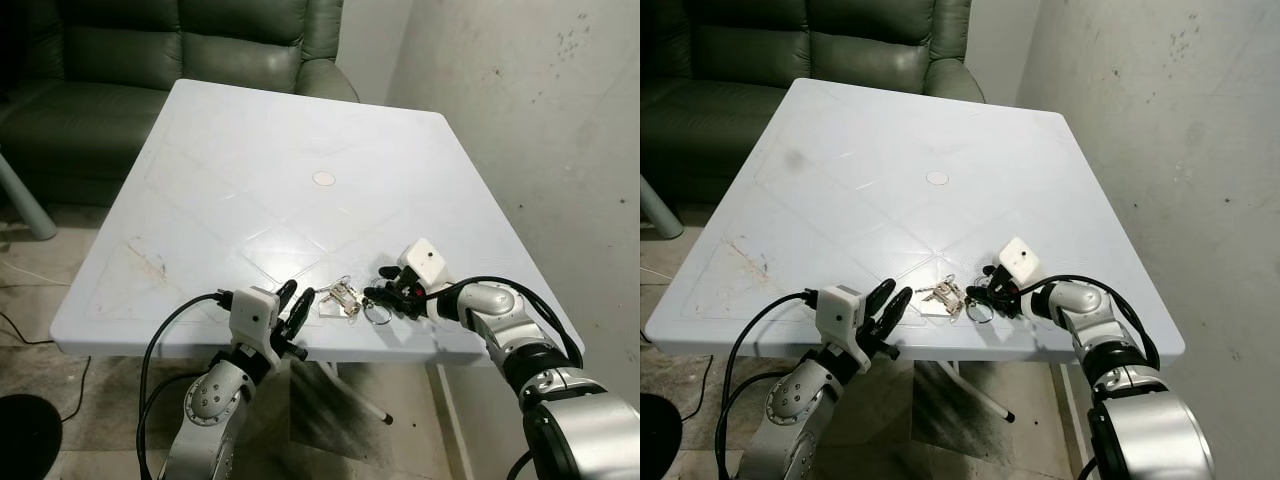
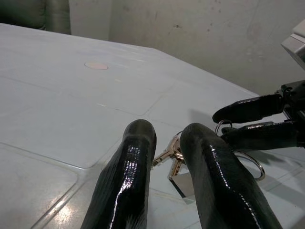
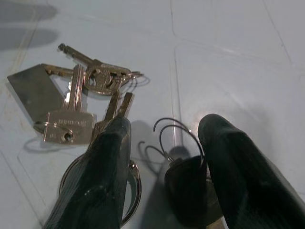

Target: Hang keys on a hook

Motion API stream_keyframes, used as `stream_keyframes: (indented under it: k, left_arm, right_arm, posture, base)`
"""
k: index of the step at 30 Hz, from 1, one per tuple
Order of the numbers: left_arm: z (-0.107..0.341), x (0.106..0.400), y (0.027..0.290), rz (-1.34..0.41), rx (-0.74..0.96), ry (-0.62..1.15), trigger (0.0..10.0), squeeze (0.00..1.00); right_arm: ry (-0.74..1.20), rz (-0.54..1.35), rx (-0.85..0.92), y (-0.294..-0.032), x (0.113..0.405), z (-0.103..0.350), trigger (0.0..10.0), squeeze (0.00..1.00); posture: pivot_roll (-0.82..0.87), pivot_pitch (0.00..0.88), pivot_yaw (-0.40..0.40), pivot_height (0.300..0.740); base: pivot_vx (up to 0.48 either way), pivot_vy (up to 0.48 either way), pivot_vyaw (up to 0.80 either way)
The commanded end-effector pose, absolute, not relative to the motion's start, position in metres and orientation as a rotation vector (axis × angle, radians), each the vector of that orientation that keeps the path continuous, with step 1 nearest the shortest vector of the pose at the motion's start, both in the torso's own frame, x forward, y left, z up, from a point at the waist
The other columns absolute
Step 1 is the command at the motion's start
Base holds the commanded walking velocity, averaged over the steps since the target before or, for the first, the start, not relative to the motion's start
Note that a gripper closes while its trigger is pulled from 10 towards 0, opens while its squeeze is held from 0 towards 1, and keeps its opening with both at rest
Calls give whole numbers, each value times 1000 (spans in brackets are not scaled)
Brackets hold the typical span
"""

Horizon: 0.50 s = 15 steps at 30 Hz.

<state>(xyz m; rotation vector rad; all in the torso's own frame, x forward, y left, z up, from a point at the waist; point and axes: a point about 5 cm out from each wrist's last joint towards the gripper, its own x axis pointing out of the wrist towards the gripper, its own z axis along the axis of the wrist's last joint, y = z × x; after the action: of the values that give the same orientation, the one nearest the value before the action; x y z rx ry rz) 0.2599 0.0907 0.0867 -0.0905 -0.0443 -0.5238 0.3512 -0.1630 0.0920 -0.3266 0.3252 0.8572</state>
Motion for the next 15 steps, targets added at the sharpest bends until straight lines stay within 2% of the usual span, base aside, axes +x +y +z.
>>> stream_keyframes:
  k: [1,2,3,4,5,15]
  left_arm:
    - [89,258,86,-534,-92,-51,10000,0]
    - [89,259,86,-534,-92,-51,10000,0]
    - [89,259,86,-533,-91,-51,10000,0]
    - [89,259,86,-533,-91,-51,10000,0]
    - [89,259,86,-533,-91,-51,10000,0]
    - [89,259,86,-535,-91,-51,10000,0]
  right_arm:
    - [323,830,-345,-170,354,97,6431,0]
    - [322,826,-347,-170,354,97,4863,0]
    - [321,821,-350,-171,355,97,4824,0]
    - [318,819,-351,-171,355,98,353,0]
    - [317,818,-351,-172,355,98,0,0]
    - [292,809,-351,-176,356,103,0,0]
  posture:
    - [111,13,-162,740]
    - [112,13,-163,740]
    - [112,13,-163,740]
    - [112,13,-163,740]
    - [112,13,-163,740]
    - [112,9,-161,740]
  base:
    - [0,0,0]
    - [0,0,0]
    - [0,0,0]
    - [0,0,0]
    - [0,0,0]
    - [0,0,0]
